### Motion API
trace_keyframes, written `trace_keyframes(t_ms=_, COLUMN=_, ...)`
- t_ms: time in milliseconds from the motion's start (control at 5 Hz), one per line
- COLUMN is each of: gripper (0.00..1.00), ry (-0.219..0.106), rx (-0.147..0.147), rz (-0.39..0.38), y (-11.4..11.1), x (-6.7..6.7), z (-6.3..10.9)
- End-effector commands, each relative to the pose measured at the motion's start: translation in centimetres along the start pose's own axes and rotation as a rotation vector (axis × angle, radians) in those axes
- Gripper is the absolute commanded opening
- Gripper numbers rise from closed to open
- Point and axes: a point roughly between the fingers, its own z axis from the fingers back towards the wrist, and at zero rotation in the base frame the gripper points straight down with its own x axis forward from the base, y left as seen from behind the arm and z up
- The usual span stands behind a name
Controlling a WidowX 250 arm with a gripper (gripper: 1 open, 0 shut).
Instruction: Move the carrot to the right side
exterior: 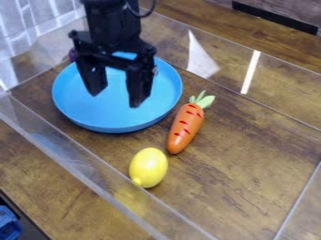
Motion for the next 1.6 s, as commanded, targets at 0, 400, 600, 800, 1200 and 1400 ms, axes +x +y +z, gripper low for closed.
trace_keyframes(t_ms=0, gripper=1.0, ry=-0.042, rx=-0.004, rz=-0.063, y=-1.1, x=0.2, z=1.0)
trace_keyframes(t_ms=400, gripper=1.0, ry=-0.091, rx=0.013, rz=-0.03, y=-1.3, x=0.9, z=2.5)
trace_keyframes(t_ms=600, gripper=1.0, ry=-0.12, rx=0.024, rz=0.008, y=-1.4, x=1.5, z=3.6)
trace_keyframes(t_ms=800, gripper=1.0, ry=-0.117, rx=0.017, rz=-0.022, y=-1.4, x=1.0, z=3.7)
trace_keyframes(t_ms=1200, gripper=1.0, ry=-0.088, rx=0.006, rz=-0.029, y=-1.6, x=0.4, z=2.0)
trace_keyframes(t_ms=1400, gripper=1.0, ry=-0.083, rx=0.003, rz=-0.017, y=-1.7, x=0.7, z=0.8)
